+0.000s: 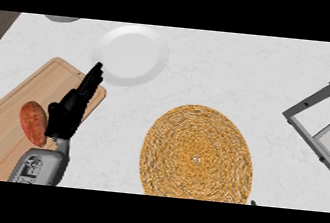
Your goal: Pick the cupcake from the placemat and place it in the tiered shelf
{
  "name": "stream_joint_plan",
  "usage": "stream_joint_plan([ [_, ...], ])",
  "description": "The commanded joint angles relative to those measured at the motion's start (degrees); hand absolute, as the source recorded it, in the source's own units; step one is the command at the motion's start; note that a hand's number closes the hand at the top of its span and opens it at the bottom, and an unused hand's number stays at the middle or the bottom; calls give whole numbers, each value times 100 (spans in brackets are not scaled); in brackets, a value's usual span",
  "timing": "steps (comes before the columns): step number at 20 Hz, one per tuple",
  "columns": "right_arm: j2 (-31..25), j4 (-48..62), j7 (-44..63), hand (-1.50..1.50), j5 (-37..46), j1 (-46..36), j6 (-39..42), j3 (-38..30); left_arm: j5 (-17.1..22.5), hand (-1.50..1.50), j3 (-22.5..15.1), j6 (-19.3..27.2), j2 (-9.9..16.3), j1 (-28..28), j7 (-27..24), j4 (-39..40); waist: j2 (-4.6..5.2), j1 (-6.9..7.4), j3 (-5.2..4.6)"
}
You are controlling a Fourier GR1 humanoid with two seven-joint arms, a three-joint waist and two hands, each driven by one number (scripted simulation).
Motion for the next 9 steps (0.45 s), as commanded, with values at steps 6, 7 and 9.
stream_joint_plan([
  [6,-426,714,-1017,-150,397,856,984,34,5,0,49,-30,62,132,-144,45,6,-104,44],
  [7,-467,868,-925,-150,283,805,1177,-63,-24,0,0,10,3,44,-55,12,-7,-114,44],
  [9,-414,893,-1193,-150,395,983,1181,-18,82,0,72,-23,1,31,-19,-10,3,-127,61],
])
